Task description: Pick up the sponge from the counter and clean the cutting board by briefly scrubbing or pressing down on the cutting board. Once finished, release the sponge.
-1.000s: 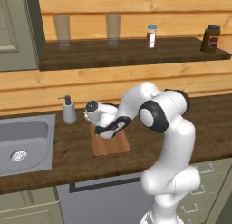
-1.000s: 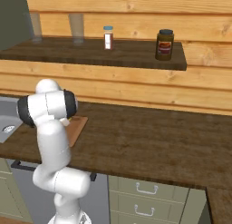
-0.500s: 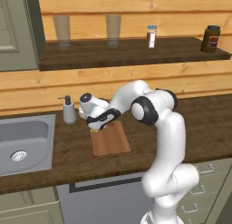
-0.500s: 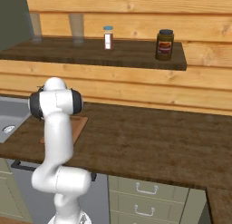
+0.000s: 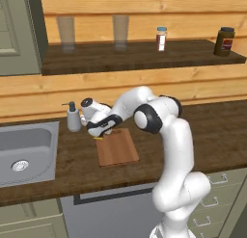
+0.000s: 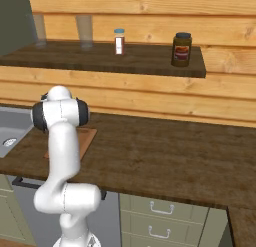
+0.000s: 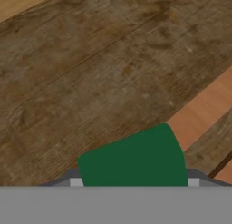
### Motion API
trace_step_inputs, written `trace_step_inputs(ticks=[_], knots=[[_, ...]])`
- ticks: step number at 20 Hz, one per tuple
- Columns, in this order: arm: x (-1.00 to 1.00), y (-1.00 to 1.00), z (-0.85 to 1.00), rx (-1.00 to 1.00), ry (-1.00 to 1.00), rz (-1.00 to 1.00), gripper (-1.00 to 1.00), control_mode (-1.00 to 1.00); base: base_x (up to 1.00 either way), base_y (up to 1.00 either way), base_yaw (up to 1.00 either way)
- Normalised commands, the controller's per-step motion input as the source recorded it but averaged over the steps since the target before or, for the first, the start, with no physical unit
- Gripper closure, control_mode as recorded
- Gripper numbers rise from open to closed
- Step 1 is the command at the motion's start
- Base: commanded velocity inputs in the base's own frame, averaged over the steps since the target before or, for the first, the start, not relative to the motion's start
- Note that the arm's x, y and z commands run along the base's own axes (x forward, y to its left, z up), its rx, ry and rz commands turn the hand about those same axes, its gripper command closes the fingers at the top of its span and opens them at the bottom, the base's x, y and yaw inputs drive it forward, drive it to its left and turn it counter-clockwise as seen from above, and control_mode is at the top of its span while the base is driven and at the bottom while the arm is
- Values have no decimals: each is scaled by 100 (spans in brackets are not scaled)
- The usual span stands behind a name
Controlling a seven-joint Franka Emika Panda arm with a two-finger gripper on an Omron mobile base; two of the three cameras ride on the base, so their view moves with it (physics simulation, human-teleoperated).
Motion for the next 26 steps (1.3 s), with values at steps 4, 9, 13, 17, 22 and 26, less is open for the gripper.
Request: trace_step_inputs(ticks=[4, 9, 13, 17, 22, 26], knots=[[-5, -10, -27, 0, -2, 5, 100, -100, 0, 0, 0], [-30, -53, -2, 0, -8, 5, 100, -100, 0, 0, 0], [-37, -68, 0, 0, -11, 9, 100, -100, 0, 0, 0], [-36, -70, -9, 0, -10, 11, 100, -100, 0, 0, 0], [-26, -68, -20, 1, -8, 14, 100, -100, 0, 0, 0], [-6, -53, -25, 2, -4, 17, 100, -100, 0, 0, 0]])
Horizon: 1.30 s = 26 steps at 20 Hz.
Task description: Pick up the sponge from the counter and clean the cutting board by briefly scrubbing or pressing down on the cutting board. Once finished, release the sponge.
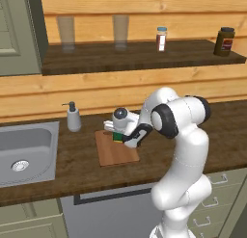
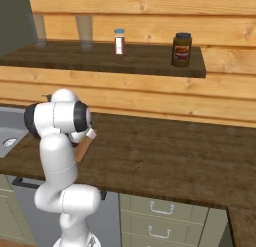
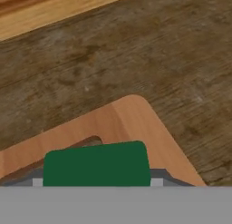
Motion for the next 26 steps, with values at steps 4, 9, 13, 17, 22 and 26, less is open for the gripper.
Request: trace_step_inputs(ticks=[4, 9, 13, 17, 22, 26], knots=[[0, -36, -17, 0, -3, 20, 100, -100, 0, 0, 0], [0, -24, -11, 0, -2, 21, 100, -100, 0, 0, 0], [-10, -15, -1, 0, -3, 23, 100, -100, 0, 0, 0], [-22, -13, 0, 0, -5, 23, 100, -100, 0, 0, 0], [-18, -5, 0, 0, -1, 23, 100, -100, 0, 0, 0], [0, 39, 0, -3, 0, 23, 100, -100, 0, 0, 0]])
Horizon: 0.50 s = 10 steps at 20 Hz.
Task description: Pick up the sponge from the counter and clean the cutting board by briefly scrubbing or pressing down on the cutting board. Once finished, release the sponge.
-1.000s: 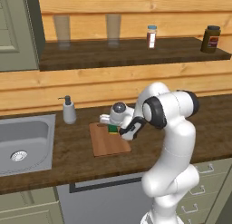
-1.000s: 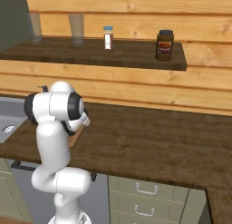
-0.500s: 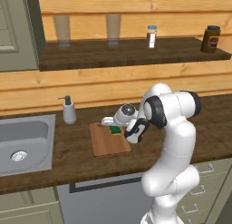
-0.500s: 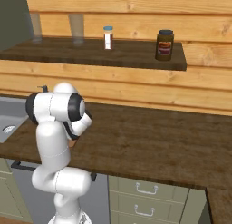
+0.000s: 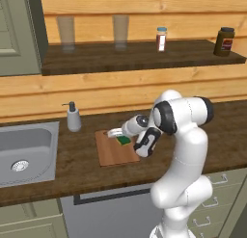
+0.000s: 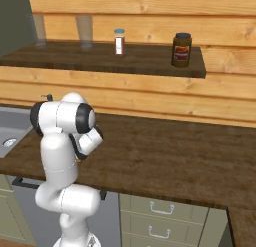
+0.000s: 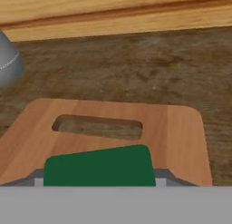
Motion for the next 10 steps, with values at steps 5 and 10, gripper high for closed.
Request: trace_step_inputs(ticks=[5, 10], knots=[[0, 83, 0, -13, 0, 15, 100, -100, 0, 0, 0], [-5, 84, 0, -9, 0, 14, 100, -100, 0, 0, 0]])
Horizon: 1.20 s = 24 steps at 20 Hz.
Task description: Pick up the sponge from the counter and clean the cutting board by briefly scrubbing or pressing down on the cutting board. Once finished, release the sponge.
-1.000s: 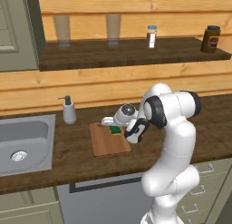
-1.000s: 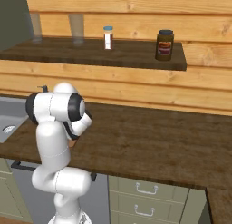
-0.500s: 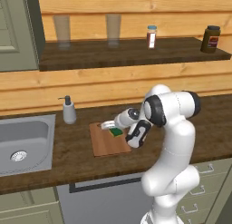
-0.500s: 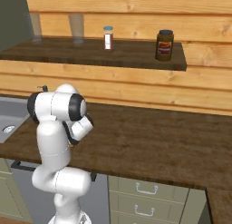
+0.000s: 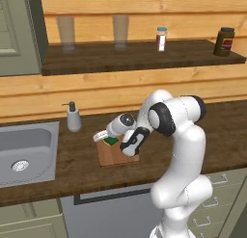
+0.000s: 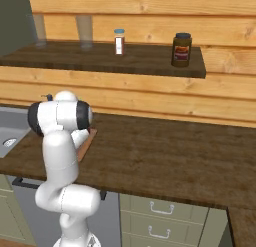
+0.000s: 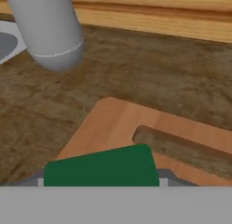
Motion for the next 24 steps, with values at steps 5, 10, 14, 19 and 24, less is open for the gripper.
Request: trace_step_inputs(ticks=[5, 10, 14, 19, 24], knots=[[-60, 45, 0, -2, 0, 19, 100, -100, 0, 0, 0], [-100, -10, -12, 9, 0, 12, 100, -100, 0, 0, 0], [-42, -62, -20, 8, 0, 8, 100, -100, 0, 0, 0], [6, -94, -19, -2, 1, 7, 100, -100, 0, 0, 0], [25, -100, -14, -10, 0, 4, 100, -100, 0, 0, 0]])
